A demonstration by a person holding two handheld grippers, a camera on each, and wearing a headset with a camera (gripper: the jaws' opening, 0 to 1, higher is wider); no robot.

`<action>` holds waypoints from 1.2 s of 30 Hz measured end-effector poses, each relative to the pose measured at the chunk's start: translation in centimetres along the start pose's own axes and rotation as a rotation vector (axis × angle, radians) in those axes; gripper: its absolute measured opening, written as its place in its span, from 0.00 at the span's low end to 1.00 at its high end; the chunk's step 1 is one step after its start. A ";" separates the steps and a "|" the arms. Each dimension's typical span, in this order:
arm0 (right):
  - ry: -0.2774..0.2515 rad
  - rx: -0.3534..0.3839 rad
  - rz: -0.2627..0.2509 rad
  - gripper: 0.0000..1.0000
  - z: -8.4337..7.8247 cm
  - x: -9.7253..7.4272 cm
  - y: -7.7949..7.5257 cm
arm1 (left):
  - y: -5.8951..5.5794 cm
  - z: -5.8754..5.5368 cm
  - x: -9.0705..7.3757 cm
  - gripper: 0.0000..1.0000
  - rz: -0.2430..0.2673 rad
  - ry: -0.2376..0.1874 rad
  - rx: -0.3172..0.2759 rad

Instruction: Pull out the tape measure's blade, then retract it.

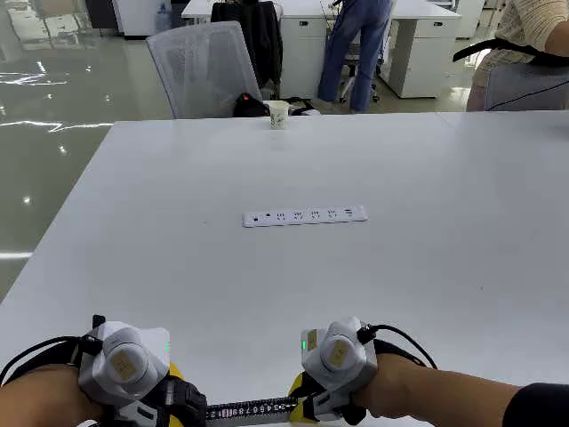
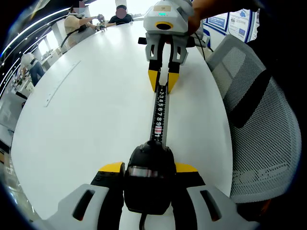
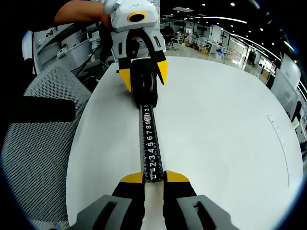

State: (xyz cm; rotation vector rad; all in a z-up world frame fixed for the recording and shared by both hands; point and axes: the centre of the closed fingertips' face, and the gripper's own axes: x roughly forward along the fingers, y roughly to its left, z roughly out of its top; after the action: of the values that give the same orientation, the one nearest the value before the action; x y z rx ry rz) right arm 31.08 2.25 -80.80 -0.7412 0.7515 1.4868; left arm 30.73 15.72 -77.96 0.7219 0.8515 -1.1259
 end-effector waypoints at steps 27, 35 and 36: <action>0.002 0.007 -0.002 0.10 -0.7 -0.4 -0.3 | 0.0 -0.1 -0.1 0.32 0.004 -0.010 -0.006; 0.009 0.002 -0.002 0.10 -1.1 -0.8 -0.3 | 0.0 -0.1 -0.1 0.32 0.004 -0.011 -0.008; 0.010 0.002 -0.002 0.10 -1.2 -0.8 -0.3 | 0.0 0.0 0.0 0.32 0.004 -0.011 -0.009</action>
State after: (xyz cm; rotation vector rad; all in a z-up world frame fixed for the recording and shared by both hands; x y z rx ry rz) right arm 31.47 0.84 -80.80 -0.7480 0.7592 1.4812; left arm 30.75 15.79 -77.95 0.7094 0.8449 -1.1207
